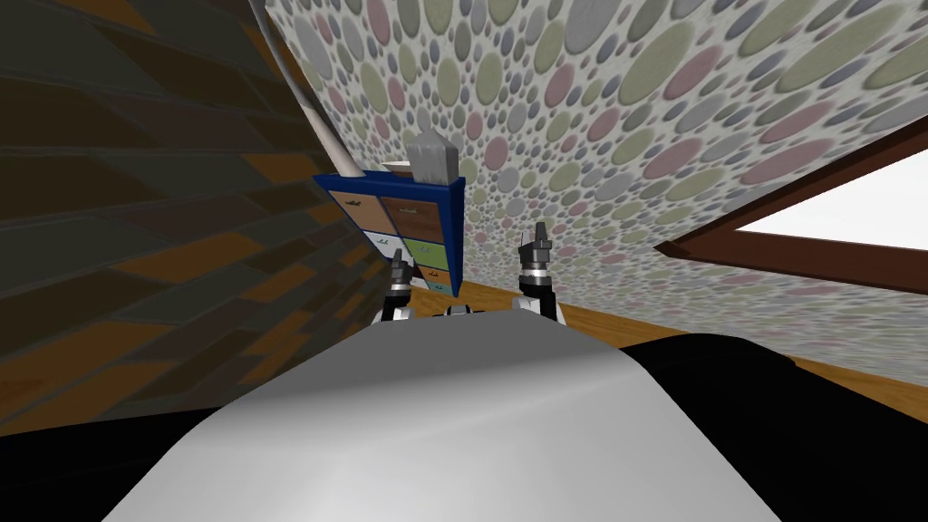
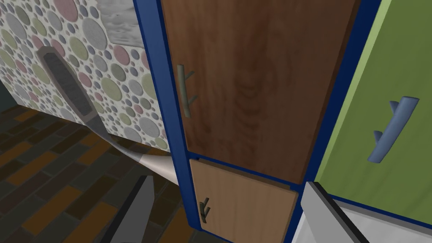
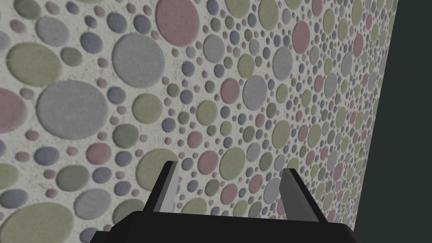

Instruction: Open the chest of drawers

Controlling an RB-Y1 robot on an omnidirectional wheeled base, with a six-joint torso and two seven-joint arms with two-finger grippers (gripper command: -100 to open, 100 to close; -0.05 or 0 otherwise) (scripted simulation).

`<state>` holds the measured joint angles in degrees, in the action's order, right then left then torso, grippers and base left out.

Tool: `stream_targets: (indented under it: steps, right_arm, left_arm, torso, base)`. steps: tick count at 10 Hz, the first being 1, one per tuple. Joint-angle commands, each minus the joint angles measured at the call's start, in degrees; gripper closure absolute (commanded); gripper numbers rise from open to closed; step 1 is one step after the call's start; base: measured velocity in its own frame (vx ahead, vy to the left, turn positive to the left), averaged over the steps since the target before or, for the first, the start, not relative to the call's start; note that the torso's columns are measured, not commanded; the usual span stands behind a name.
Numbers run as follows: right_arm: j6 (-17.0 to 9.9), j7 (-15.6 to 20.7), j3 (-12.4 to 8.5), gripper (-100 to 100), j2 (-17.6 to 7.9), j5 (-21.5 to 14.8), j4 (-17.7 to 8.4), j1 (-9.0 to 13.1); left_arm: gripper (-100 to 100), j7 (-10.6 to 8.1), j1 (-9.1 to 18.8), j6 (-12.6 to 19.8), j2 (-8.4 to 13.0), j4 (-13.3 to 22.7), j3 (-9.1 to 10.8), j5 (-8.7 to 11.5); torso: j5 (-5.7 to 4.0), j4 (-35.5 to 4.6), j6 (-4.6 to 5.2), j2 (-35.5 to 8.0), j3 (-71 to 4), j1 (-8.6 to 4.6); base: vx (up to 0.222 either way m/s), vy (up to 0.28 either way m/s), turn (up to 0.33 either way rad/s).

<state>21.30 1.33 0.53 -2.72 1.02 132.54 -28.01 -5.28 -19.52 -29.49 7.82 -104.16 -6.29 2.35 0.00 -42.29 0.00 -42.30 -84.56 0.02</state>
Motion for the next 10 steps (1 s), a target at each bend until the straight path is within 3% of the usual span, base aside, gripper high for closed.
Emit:
stream_targets:
  steps: [1, 10]
  right_arm:
    - [0.00, 0.00, 0.00, 0, 0.00, 0.00, 0.00, 0.00]
    - [0.00, 0.00, 0.00, 0, 0.00, 0.00, 0.00, 0.00]
  left_arm:
    - [-100, 0.17, 1.08, -0.72, -0.13, 3.96, -0.49, -0.26]
    - [-100, 0.74, 6.38, -2.42, -1.05, 19.44, -2.09, -1.18]
  torso:
    - [-0.01, 0.00, 0.00, 0.00, 0.00, -0.04]
    - [0.00, 0.01, 0.01, 0.02, -0.01, 0.00]
  base:
    - [0.049, 0.021, -0.045]
    - [0.056, 0.024, -0.051]
